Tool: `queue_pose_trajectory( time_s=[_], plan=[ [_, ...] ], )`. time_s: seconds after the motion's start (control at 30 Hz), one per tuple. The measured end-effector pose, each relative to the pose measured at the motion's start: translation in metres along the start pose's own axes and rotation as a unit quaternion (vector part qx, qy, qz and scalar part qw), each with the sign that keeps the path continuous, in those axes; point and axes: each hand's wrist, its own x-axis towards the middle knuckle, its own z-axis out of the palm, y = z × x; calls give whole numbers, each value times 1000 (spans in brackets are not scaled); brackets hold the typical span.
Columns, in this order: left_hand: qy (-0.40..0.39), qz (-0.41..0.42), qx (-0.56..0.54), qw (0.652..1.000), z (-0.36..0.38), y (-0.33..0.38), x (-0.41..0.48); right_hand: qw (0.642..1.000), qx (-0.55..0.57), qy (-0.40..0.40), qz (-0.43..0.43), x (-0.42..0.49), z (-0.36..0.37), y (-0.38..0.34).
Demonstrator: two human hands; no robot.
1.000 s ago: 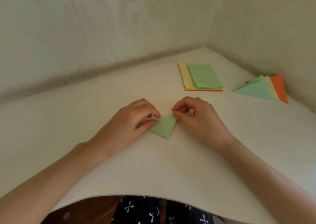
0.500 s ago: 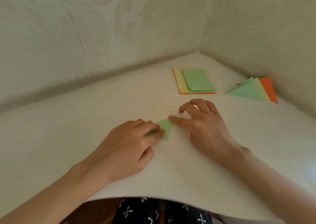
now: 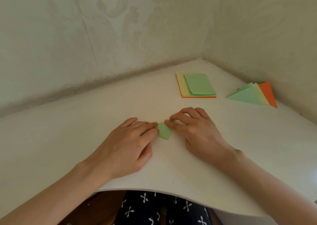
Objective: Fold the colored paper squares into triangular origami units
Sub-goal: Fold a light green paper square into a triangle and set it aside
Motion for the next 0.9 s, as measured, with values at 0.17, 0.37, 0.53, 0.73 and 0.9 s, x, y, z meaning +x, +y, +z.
queue_pose_trajectory(
  time_s=[0.17, 0.37, 0.53, 0.73, 0.9],
  plan=[
    [32, -30, 17, 999, -6, -7, -19, 1000, 6, 19, -2, -1, 6, -1],
    [28, -17, -27, 999, -1, 3, -15, 1000, 1, 20, -13, 1, 4, -2],
    [-23, -23, -28, 999, 2, -1, -13, 999, -17, -15, -27, -3, 1, -7],
    [-1, -30, -92, 995, 11, -1, -14, 998, -11, -23, -60, -21, -12, -8],
    [24, -45, -104, 993, 10, 1, -14, 984, 171, 20, 42, -15, -16, -2]
  ],
)
